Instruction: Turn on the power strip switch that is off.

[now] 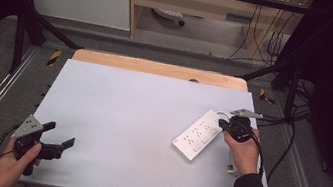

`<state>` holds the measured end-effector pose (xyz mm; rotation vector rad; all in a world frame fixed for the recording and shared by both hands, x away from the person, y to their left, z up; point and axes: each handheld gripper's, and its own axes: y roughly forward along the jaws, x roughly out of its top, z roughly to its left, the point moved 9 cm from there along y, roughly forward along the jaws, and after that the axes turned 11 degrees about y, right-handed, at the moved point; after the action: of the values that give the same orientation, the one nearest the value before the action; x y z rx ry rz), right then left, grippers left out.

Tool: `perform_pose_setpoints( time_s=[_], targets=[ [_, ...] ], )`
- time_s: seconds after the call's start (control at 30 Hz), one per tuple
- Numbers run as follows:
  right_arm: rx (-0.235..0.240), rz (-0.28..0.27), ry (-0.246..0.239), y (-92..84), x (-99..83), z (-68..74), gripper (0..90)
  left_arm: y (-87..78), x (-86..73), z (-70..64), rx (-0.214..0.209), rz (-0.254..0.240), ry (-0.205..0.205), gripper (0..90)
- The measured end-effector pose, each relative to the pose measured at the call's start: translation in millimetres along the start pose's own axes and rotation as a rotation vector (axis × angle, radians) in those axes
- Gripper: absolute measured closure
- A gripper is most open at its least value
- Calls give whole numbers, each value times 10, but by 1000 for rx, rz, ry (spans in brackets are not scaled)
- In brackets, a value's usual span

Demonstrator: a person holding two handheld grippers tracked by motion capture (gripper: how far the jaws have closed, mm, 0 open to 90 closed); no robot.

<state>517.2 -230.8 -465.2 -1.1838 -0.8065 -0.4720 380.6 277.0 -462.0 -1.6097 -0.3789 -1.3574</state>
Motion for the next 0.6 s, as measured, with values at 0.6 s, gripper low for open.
perform_pose_setpoints(
  time_s=[0.6],
  targets=[
    [-8,3,2,69,-86,35,900,-4,1,6,2,-1,1,59]
  ],
)
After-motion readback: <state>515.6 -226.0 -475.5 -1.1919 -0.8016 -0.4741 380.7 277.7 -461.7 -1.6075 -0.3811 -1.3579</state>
